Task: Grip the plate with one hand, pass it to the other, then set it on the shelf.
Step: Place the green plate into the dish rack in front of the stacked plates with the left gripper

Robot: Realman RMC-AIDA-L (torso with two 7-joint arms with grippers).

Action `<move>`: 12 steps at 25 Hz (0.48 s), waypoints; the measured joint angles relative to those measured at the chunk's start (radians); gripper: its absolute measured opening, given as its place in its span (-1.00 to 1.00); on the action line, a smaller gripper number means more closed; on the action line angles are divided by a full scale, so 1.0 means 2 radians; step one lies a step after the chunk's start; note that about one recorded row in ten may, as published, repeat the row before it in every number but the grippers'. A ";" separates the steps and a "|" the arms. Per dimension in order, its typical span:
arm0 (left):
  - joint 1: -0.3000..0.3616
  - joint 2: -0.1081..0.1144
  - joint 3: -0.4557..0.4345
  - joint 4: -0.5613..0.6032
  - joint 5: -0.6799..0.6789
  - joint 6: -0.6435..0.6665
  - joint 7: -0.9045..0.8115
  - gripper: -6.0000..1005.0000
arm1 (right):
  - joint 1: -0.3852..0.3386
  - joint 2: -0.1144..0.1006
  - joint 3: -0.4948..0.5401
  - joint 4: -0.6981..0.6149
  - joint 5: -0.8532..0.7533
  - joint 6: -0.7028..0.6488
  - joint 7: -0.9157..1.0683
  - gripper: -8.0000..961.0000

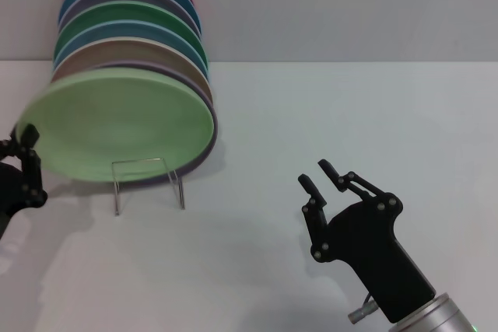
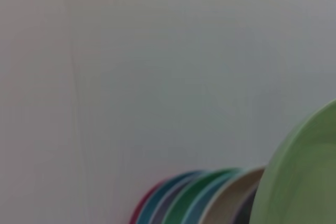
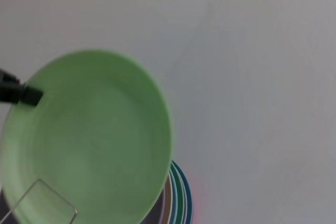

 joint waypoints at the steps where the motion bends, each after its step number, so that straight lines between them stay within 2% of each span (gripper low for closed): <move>1: -0.001 0.000 0.002 -0.001 0.000 -0.017 0.010 -0.90 | 0.000 0.000 0.000 0.000 0.000 0.000 0.000 -0.51; 12: 0.002 -0.001 0.012 -0.005 -0.001 -0.043 0.032 -0.90 | 0.002 0.000 0.000 -0.001 0.000 0.003 -0.001 -0.51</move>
